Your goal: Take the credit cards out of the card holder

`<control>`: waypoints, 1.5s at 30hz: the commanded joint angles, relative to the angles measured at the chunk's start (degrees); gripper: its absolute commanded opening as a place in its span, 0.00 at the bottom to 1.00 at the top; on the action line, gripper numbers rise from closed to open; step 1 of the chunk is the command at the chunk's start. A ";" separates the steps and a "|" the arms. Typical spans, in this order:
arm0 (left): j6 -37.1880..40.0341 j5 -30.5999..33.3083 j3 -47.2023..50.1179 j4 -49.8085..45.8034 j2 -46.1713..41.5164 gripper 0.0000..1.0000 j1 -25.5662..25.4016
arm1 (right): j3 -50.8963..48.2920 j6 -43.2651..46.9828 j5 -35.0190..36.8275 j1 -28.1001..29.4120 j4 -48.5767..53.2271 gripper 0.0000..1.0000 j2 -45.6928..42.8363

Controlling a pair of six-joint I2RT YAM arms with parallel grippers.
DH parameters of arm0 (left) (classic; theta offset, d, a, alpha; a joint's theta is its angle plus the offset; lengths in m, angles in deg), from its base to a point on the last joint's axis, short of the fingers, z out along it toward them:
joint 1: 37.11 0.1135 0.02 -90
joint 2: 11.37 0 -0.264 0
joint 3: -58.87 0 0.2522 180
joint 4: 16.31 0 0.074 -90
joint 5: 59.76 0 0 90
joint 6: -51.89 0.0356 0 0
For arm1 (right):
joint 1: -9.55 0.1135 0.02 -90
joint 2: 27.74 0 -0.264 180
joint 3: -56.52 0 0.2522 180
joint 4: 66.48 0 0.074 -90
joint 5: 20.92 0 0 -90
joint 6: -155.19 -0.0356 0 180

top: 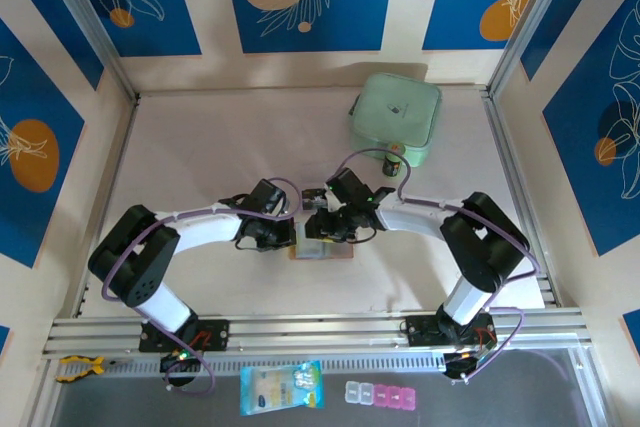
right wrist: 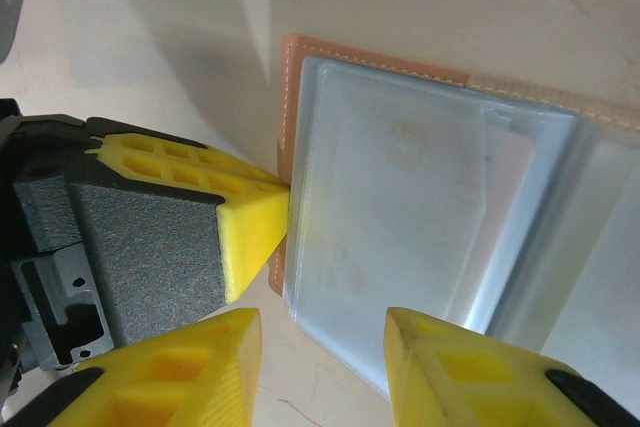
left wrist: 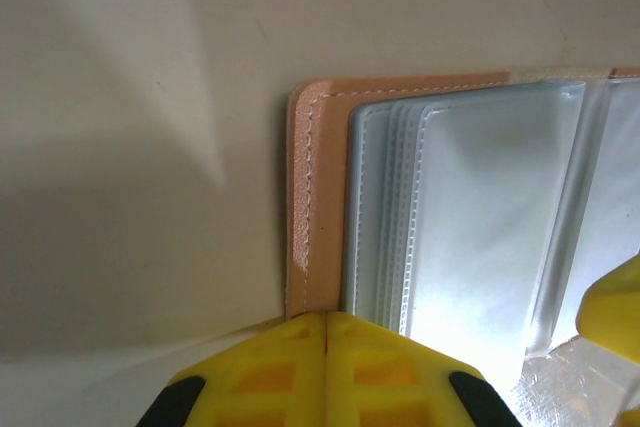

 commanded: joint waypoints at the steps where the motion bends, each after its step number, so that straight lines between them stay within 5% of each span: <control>1: 0.89 0.62 -0.42 -1.51 0.69 0.02 -0.41 | 1.73 -0.95 -1.55 0.40 0.14 0.37 1.29; 45: 1.07 0.91 -0.26 -2.18 0.65 0.02 -0.28 | 1.12 1.07 1.24 -1.10 6.27 0.36 1.53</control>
